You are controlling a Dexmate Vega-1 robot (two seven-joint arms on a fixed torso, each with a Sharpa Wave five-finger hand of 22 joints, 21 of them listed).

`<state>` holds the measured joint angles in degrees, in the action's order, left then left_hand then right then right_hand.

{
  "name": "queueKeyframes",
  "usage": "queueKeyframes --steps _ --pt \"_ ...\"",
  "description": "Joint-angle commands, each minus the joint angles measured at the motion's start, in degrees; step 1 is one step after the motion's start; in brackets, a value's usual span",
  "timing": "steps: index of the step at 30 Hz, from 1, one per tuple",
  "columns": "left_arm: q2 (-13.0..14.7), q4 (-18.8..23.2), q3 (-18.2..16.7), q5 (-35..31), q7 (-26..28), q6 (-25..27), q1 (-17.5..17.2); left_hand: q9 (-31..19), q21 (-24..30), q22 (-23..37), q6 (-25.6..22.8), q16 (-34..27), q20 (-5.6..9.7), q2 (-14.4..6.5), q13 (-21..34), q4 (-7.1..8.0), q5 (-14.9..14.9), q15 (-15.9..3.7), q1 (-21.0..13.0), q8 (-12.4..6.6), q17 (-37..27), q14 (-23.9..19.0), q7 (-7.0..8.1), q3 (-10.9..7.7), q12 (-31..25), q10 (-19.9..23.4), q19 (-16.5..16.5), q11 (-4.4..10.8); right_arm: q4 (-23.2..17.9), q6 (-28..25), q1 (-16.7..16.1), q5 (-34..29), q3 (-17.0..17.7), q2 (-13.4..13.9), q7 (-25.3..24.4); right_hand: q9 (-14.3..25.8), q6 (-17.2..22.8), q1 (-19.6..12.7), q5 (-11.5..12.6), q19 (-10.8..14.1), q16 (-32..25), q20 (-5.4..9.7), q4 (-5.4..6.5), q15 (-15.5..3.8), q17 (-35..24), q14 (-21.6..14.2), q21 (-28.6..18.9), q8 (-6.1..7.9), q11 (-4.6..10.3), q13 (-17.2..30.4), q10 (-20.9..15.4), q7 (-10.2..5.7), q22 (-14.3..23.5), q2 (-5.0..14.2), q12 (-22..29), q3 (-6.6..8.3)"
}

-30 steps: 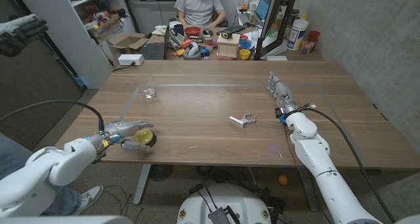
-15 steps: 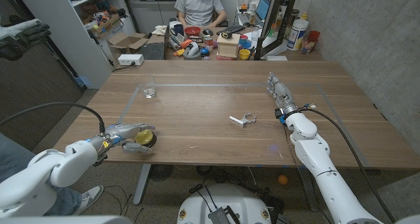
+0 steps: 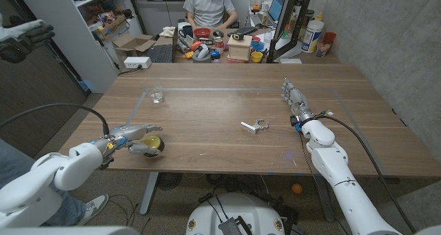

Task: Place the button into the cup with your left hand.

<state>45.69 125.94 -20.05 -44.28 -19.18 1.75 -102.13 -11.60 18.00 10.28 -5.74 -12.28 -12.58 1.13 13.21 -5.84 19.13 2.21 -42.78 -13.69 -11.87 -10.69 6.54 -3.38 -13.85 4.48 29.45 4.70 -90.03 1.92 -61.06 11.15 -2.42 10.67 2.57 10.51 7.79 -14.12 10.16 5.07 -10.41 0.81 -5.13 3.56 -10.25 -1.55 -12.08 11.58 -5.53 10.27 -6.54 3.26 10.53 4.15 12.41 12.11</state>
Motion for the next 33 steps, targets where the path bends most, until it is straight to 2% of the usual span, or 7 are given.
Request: queueKeyframes --steps 1,14,30,32,33 --pt "2.24 0.14 1.47 -0.11 -1.87 3.01 0.73 -0.22 -0.16 0.09 -0.07 -0.22 0.20 -0.11 0.16 -0.07 0.49 0.28 -0.63 -0.03 -0.20 -0.47 0.20 0.17 0.15 -0.29 0.53 -0.42 0.42 -0.02 0.90 -0.02 0.15 -0.20 0.19 0.28 0.09 0.31 0.26 0.29 -0.32 -0.28 0.05 0.16 -0.19 -0.45 0.22 -0.31 0.06 0.09 -0.42 -0.14 0.11 0.01 -0.21 -0.14" --pt "2.72 -0.68 1.73 1.19 -1.60 3.77 0.39 -0.24 -0.39 0.08 -0.09 -0.11 0.16 -0.10 0.26 -0.10 0.58 0.35 -0.81 0.03 -0.22 -0.32 0.25 0.22 0.20 -0.46 0.67 -0.41 1.00 0.55 1.41 0.08 0.40 -0.39 0.18 0.28 0.13 0.35 0.27 0.34 -0.33 -0.22 0.03 0.11 -0.20 -0.53 0.22 -0.32 0.16 0.10 -0.44 -0.14 0.11 -0.02 -0.25 -0.19" --pt "4.70 -3.09 5.44 3.26 0.25 3.90 2.92 -0.27 -0.80 0.07 -0.84 -0.22 0.16 -0.21 0.38 -0.17 0.72 -0.05 -1.16 -0.17 -0.25 -0.81 0.31 0.23 -0.08 0.27 0.77 -0.17 1.86 0.93 1.32 0.42 0.78 -0.40 0.53 0.29 0.08 0.43 0.28 0.37 -0.32 -0.25 0.01 0.16 -0.20 -0.56 0.25 -0.36 0.17 0.10 -0.48 -0.16 0.12 -0.07 -0.30 -0.26" --pt "4.88 -3.72 6.20 3.52 1.26 3.55 3.43 -0.28 -0.91 0.08 -1.57 -0.46 0.24 -0.43 0.45 -0.30 0.83 -0.50 -1.61 -0.41 -0.25 -1.58 0.38 0.08 -0.46 1.22 1.04 0.04 1.98 0.97 1.28 0.54 0.92 -0.45 0.55 0.29 0.07 0.44 0.28 0.35 -0.31 -0.27 0.00 0.17 -0.20 -0.57 0.26 -0.37 0.13 0.10 -0.49 -0.17 0.12 -0.08 -0.31 -0.27" --pt "5.01 -3.90 6.64 3.68 1.42 3.65 3.76 -0.28 -0.85 0.13 -2.71 -0.78 0.40 -0.91 0.54 -0.67 0.98 -1.07 -2.69 -0.77 -0.23 -2.78 0.64 -0.32 -0.88 2.34 1.98 0.91 1.98 0.92 1.26 0.57 0.97 -0.45 0.53 0.29 0.05 0.44 0.28 0.35 -0.31 -0.29 0.00 0.12 -0.20 -0.56 0.26 -0.38 0.18 0.10 -0.47 -0.18 0.12 -0.07 -0.32 -0.28"
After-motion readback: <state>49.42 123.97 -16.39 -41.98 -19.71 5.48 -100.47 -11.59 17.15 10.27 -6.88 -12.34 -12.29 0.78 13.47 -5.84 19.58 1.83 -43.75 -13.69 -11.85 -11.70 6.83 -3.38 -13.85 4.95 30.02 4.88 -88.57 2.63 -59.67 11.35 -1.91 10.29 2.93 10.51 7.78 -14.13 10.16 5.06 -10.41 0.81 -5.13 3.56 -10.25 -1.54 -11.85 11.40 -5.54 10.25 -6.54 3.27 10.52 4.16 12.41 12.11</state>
